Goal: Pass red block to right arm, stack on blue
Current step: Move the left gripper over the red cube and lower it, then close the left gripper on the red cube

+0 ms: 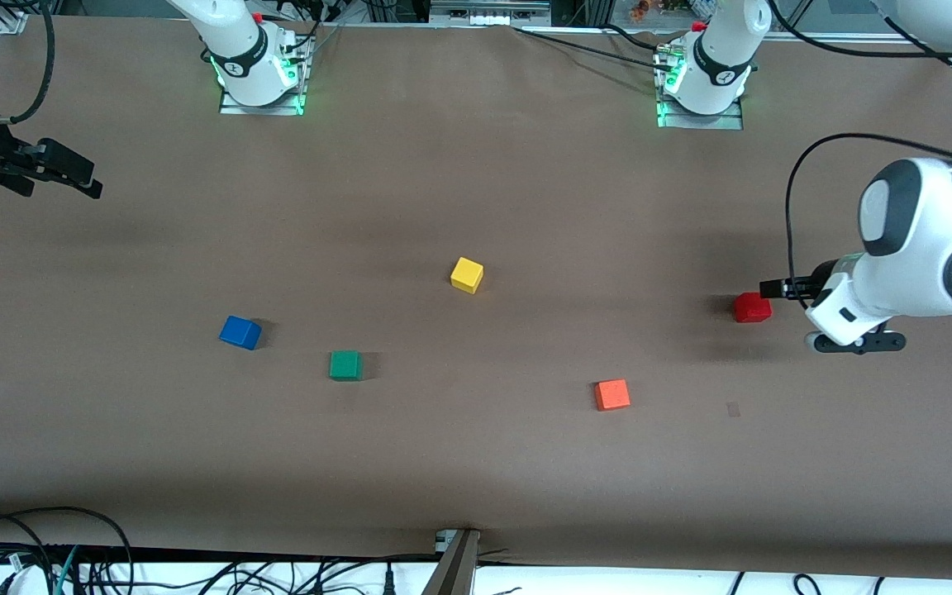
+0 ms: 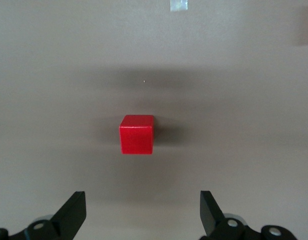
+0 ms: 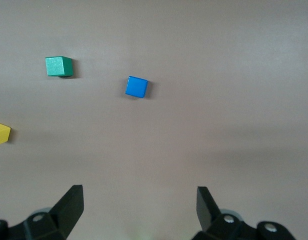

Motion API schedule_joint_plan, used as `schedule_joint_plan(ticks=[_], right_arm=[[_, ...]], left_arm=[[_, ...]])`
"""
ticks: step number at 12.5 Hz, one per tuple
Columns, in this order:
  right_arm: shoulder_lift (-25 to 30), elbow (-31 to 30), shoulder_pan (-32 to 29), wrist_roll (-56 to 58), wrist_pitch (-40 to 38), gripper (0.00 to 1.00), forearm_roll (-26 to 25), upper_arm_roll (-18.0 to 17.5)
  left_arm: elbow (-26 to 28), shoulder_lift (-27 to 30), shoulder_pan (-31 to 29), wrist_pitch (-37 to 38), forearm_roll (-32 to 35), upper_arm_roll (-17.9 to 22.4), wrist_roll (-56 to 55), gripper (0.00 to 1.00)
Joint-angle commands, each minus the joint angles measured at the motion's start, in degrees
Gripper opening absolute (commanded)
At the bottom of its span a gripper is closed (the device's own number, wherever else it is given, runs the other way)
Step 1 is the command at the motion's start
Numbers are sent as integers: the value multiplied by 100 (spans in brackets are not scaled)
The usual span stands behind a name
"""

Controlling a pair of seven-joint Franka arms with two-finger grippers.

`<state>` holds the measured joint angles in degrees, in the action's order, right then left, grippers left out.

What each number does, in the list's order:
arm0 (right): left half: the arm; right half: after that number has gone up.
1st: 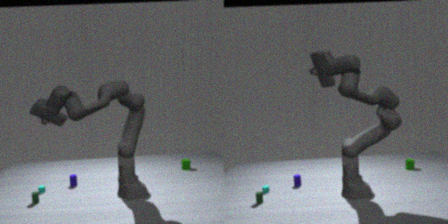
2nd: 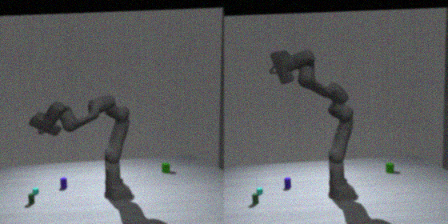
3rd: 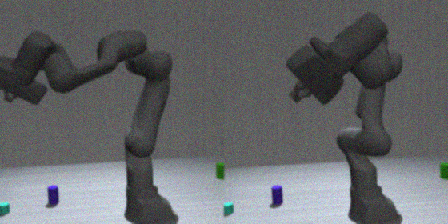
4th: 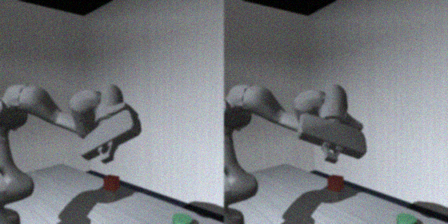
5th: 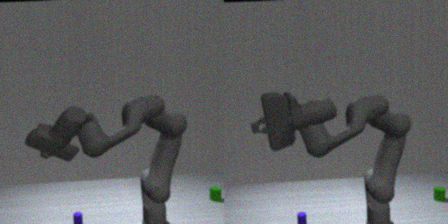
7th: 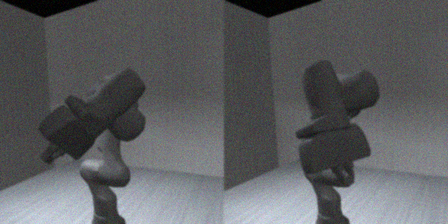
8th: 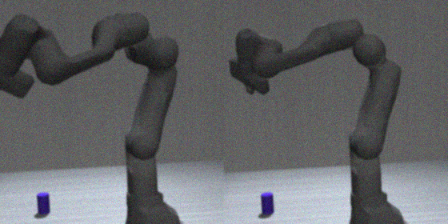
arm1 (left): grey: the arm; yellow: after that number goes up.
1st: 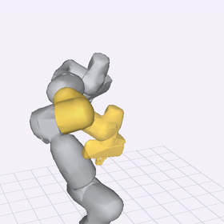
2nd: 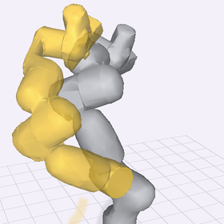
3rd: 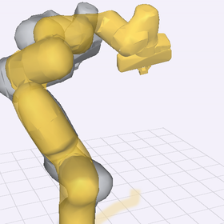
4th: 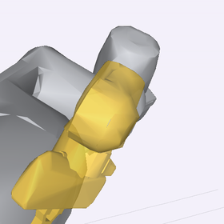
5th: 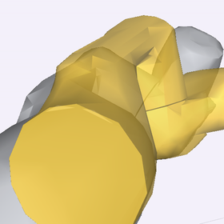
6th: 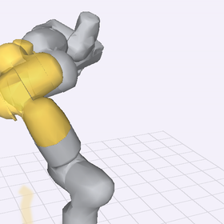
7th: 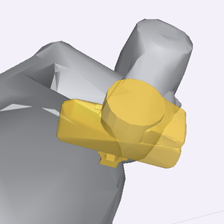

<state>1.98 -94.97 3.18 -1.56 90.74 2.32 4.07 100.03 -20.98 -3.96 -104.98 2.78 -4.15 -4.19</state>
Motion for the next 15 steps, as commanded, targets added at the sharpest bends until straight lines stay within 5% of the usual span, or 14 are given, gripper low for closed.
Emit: schedule_joint_plan(ticks=[1,4,13,14,15], right_arm=[[-48,119,42,15,-65,100,-56,33],[-48,119,42,24,-65,100,-56,33],[-48,119,42,15,-65,100,-56,33],[-48,119,42,7,-65,100,-56,33],[-48,119,42,15,-56,100,-56,33]], left_arm=[[752,112,-60,-958,91,-7,-65,100],[1186,-361,-323,-2260,100,-7,22,100],[1177,-820,-342,-2554,355,-7,85,100],[1186,-828,-351,-2545,373,-7,102,89],[1195,-820,-351,-2510,373,-7,120,66]])
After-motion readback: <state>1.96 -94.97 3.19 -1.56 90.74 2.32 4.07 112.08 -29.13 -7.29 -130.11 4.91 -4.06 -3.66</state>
